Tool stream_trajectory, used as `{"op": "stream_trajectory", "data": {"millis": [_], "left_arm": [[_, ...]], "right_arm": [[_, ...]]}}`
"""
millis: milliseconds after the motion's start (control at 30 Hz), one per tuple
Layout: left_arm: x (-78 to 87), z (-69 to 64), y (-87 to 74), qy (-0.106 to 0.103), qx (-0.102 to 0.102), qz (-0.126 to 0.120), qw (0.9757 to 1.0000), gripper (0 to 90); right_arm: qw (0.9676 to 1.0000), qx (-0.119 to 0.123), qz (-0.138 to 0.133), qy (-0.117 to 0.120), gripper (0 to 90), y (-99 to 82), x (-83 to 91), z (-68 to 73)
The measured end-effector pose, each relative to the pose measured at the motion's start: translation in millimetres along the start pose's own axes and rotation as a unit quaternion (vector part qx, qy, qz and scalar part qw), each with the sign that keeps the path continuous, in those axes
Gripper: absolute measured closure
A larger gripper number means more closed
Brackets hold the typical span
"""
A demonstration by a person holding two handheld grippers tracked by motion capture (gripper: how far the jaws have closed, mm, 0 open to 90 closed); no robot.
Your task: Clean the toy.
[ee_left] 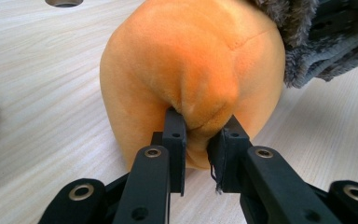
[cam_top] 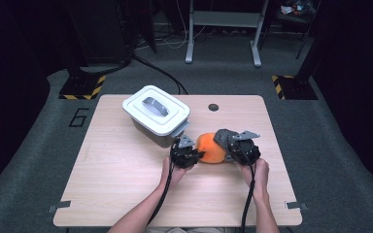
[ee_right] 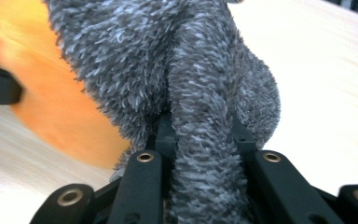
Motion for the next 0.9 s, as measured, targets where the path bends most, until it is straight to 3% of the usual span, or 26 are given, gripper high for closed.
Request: {"op": "stream_trajectory", "data": {"millis": [200,367,500,700,833,900], "left_arm": [[-0.2,1.4,-1.3,0.0,0.001,0.0,1.0,77.0],[0.0,4.2,-2.3,0.003,0.004,-0.003,1.0,76.7],[0.3,4.2,-2.2,0.006,0.005,-0.004,1.0,76.7],[0.8,2.7,-1.8,0.004,0.002,-0.002,1.0,76.6],[1.1,1.2,-1.0,0.005,-0.003,-0.002,1.0,76.6],[0.8,0.3,-0.6,0.005,-0.002,-0.002,1.0,76.6]], "right_arm": [[0.9994,-0.025,0.02,-0.011,72.2,-11.0,-14.6,-16.5],[0.9984,-0.038,0.041,0.004,72.2,-21.2,-29.4,-24.9],[0.9983,-0.043,0.038,0.002,72.2,-20.3,-23.6,-24.9],[0.9997,-0.023,0.0,-0.006,72.2,-8.3,2.3,-17.0],[0.9995,0.009,-0.028,0.003,72.1,4.8,20.3,1.8],[0.9986,0.032,-0.039,0.018,72.1,11.7,26.5,15.8]]}}
Point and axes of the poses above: each handheld gripper's, and its own axes: x roughly backward along the jaws, y roughly out of its top, z roughly to its left, the point moved 5 cm from there along -x, roughly forward along the jaws, and after that the axes turned 4 degrees about z, right-handed, at the moved point
